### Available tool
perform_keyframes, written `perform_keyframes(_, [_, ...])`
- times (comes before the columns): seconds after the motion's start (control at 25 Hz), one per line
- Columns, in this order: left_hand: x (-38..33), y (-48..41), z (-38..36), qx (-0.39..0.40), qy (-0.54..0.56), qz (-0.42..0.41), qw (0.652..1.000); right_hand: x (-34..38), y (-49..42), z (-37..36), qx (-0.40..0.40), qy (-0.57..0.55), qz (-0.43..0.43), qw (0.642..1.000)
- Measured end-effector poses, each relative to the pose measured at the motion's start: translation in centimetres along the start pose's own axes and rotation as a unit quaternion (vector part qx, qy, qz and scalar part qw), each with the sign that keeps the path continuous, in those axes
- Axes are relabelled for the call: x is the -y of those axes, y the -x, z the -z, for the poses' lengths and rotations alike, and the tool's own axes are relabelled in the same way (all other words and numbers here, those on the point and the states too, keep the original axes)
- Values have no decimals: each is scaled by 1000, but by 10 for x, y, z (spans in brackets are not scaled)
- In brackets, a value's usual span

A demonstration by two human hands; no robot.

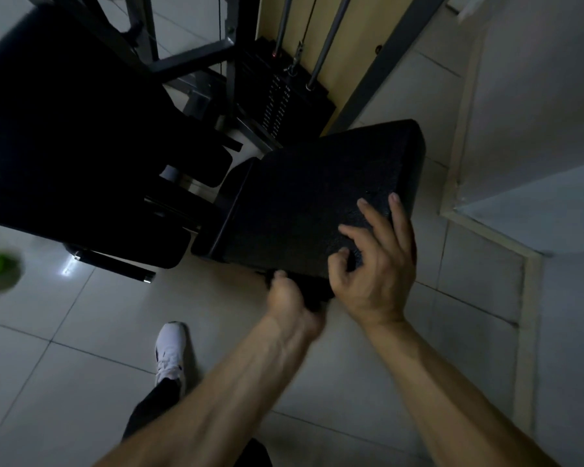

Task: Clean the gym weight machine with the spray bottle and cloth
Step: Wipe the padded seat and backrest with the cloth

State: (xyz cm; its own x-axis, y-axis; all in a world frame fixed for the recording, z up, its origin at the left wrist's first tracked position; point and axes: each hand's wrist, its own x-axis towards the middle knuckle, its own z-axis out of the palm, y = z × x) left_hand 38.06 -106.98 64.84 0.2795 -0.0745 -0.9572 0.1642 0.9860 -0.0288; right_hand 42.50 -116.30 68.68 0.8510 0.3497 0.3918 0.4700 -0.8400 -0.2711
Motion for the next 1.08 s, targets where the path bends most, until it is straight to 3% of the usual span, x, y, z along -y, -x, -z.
perform_keyframes(0.12, [1,26,4,35,-44,39,998,0,2,0,4,-10,5,1000])
perform_keyframes(0.24, [-36,-10,12,-6,-46,-51,998,-3,2,-2,-6,-19,6,1000])
perform_keyframes(0.36, [-36,-23,6,-41,-23,-82,996,-3,4,-4,-9,-26,10,1000])
perform_keyframes(0.48, [-4,17,-12,-5,-21,-32,999,-2,-2,5,34,-106,-38,993])
perform_keyframes(0.56, [17,44,-19,40,-45,-3,998,-5,-2,22,62,-263,-127,954])
perform_keyframes(0.64, [31,58,-23,74,-93,4,993,-8,9,46,47,-405,-256,877])
perform_keyframes(0.72, [39,74,-25,74,-141,13,987,-9,35,70,30,-436,-356,826])
perform_keyframes(0.8, [45,101,-19,102,-219,18,970,-9,60,91,32,-439,-398,805])
perform_keyframes(0.92, [52,133,-12,142,-352,10,925,-3,71,120,36,-516,-376,768])
perform_keyframes(1.04, [37,148,-21,231,-374,33,898,8,62,124,82,-536,-286,790])
perform_keyframes(1.08, [27,151,-26,248,-411,22,877,8,59,121,63,-534,-274,798])
